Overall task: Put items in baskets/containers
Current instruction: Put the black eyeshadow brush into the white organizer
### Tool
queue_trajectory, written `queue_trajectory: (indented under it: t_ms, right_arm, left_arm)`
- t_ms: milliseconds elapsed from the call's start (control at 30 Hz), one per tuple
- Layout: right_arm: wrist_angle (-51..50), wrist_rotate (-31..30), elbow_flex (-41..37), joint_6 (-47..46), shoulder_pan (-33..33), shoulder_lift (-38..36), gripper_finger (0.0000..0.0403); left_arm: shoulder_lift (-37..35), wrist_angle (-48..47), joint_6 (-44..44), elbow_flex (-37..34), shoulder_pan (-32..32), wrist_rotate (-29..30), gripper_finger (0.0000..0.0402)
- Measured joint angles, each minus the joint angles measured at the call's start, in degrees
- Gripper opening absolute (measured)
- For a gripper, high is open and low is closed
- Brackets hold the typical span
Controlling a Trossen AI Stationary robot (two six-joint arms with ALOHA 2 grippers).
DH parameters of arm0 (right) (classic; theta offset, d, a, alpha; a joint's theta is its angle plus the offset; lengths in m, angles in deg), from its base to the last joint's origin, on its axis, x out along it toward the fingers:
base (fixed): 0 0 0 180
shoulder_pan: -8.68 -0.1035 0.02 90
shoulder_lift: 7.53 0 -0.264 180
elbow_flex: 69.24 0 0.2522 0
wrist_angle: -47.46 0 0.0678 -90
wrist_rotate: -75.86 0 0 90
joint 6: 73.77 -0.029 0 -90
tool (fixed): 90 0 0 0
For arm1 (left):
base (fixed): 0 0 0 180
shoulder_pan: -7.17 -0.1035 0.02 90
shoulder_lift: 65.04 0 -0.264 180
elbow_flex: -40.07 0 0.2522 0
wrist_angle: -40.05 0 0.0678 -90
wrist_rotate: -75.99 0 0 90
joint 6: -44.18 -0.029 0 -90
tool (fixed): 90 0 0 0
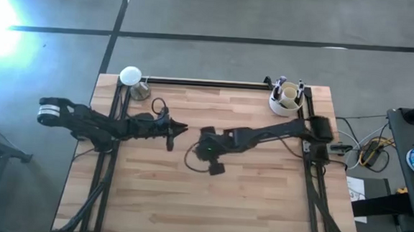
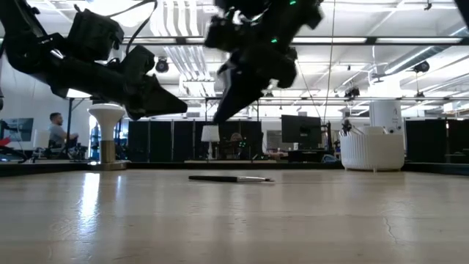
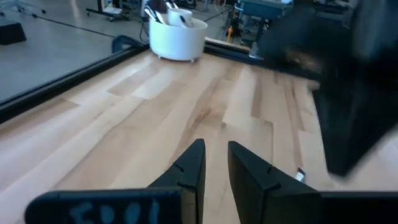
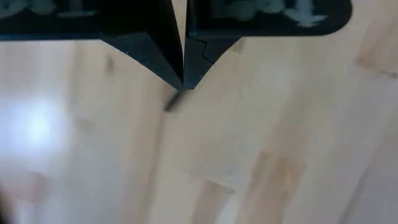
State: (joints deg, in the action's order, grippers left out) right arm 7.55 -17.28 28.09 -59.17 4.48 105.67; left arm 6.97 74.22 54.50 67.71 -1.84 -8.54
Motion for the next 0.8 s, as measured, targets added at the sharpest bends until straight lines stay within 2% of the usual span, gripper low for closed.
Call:
queue_trajectory:
  t_ms: [67, 167, 367, 433, 600, 800]
  right_arm:
    - [2.31, -4.54, -4.01, -0.54, -0.96, -3.51, 0.0008]
    - [10.87, -9.22, -12.55, -0.81, -1.94, -9.95, 0.0008]
    - [30.72, -8.49, -29.5, 0.11, -1.29, -21.99, 0.0008]
    - [32.51, -8.39, -32.54, 0.0, -0.71, -26.06, 0.0008]
    - [35.96, -8.32, -38.7, -2.47, -0.42, -34.92, 0.0008]
    - [42.01, -8.15, -44.93, -2.58, -0.81, -41.31, 0.0008]
  left_arm:
    - [0.12, -0.54, -0.33, 0.01, 1.11, -0.06, 0.0061]
    - [0.88, -0.53, -2.24, 0.02, 3.35, -0.06, 0.0061]
    - [5.64, -3.06, -3.13, 4.27, 6.92, -0.17, 0.0046]
    - [8.56, -7.46, -3.71, 7.02, 7.77, -0.38, 0.0035]
    - [16.5, -19.88, -5.12, 15.6, 10.05, -5.27, 0.0017]
    - [21.4, -33.83, -5.92, 25.73, 12.18, -5.4, 0.0036]
